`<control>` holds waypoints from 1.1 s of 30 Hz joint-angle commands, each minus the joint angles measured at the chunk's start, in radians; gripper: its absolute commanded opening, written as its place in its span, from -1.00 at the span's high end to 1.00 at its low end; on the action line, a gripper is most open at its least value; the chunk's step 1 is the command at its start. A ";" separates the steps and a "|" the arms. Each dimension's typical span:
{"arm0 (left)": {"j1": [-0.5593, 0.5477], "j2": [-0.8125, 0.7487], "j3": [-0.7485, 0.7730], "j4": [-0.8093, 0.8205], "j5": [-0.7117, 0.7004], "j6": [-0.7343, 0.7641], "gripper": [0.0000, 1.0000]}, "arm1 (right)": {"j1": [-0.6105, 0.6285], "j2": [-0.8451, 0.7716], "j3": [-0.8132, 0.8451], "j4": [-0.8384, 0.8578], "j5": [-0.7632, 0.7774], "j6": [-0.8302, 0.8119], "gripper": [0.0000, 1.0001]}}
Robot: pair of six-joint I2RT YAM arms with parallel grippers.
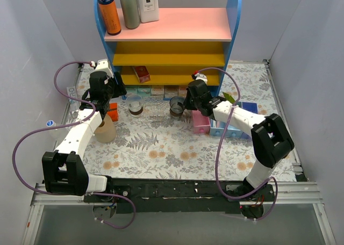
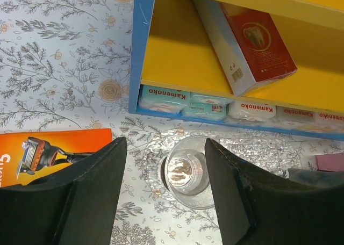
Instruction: Prepare toiletry sets of a toothbrush and toothpaste on the tray
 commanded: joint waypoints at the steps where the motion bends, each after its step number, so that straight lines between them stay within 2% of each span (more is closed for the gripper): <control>1: -0.001 -0.050 -0.012 0.008 -0.011 0.015 -0.20 | 0.012 -0.001 0.099 0.095 0.068 0.053 0.97; 33: -0.001 -0.042 -0.010 0.007 0.008 0.010 -0.20 | 0.045 0.123 0.205 0.012 0.209 0.114 0.97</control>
